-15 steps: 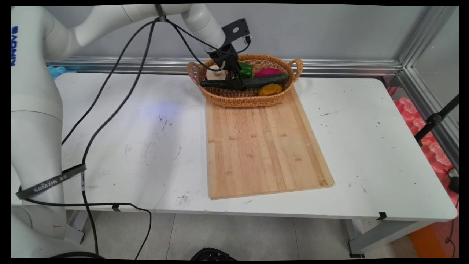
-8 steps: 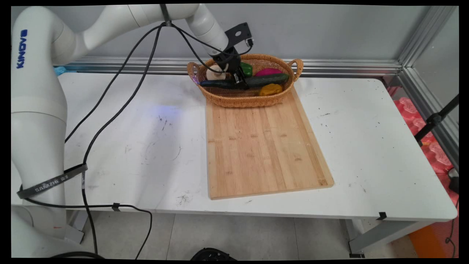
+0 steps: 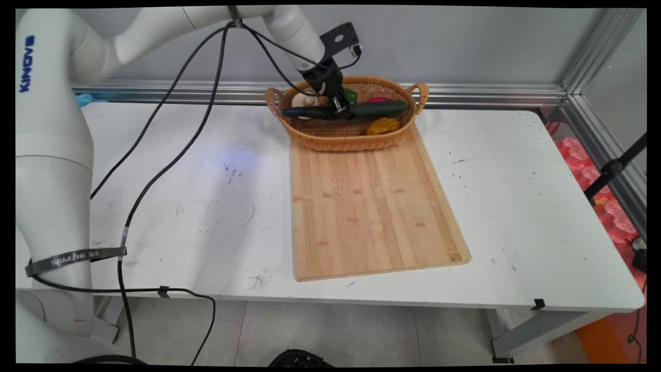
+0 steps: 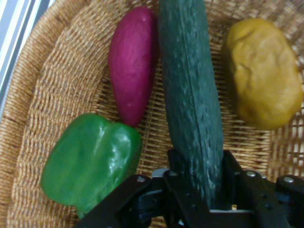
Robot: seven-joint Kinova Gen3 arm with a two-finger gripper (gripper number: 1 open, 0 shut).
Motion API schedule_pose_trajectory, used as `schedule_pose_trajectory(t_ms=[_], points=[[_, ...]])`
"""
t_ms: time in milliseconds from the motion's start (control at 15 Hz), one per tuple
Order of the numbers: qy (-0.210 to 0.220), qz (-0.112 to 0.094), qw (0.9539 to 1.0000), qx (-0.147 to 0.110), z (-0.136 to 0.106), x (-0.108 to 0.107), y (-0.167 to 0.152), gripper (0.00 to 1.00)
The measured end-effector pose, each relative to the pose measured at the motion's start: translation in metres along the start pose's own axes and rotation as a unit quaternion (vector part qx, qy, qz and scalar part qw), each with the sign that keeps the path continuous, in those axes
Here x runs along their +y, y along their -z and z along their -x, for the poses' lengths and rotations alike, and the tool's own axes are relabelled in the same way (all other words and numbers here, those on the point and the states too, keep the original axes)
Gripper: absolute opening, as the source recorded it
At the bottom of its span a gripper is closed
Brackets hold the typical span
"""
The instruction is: Place the picked object on the cutting board
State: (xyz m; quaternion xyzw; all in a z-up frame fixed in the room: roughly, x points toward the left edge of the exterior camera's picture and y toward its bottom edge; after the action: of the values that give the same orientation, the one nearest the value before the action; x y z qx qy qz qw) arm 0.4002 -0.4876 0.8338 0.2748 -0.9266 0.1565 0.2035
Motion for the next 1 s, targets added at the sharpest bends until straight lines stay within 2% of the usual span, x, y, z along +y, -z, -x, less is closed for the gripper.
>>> schedule_pose_trajectory(t_ms=[600, 800, 1000], points=[[-0.001, -0.009, 1.0, -0.004, -0.047, 0.04, 0.061, 0.0], [0.007, 0.001, 1.0, 0.004, -0.069, 0.066, 0.074, 0.0], [0.023, 0.021, 0.9995, 0.009, -0.085, 0.104, 0.084, 0.0]])
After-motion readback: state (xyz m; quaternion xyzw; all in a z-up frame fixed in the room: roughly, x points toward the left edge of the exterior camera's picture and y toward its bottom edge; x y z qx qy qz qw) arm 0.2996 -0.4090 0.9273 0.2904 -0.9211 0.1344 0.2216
